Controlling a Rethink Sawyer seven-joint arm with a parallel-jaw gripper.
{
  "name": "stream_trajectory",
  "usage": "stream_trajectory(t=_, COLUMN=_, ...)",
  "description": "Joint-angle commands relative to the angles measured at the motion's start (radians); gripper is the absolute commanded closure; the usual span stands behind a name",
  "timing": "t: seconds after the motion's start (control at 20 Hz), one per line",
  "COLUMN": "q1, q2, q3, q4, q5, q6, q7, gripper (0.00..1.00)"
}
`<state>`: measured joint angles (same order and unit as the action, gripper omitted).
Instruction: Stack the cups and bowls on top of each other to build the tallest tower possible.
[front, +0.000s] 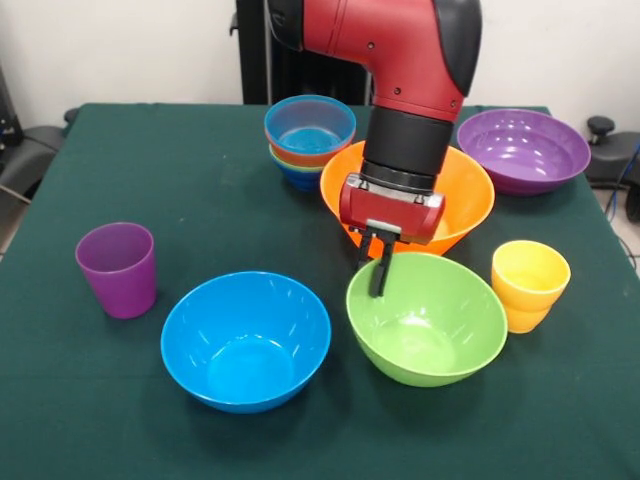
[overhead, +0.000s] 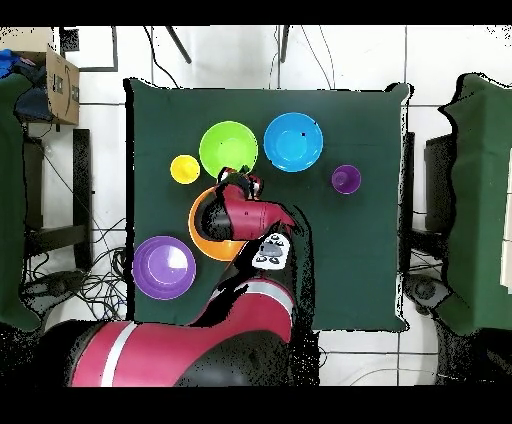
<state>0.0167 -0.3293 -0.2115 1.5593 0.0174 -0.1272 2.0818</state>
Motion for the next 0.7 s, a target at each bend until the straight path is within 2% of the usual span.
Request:
stream_trajectory(t=0.05, q1=-0.036, q2=0.043, q3=0.126, q4=0.066, q5=-0.005, q6=0.011, q7=0.151, gripper=1.0)
stream_trajectory(t=0.5, q1=-0.085, q2=-0.094, q3=0.239, q4=0.097, q5=-0.037, q6=0.045, q7=0.13, gripper=1.0)
stream_trajectory(t=0.7, q1=-0.083, q2=-0.122, q3=0.248, q4=0.107, q5=-0.029, q6=0.071, q7=0.119, gripper=1.0)
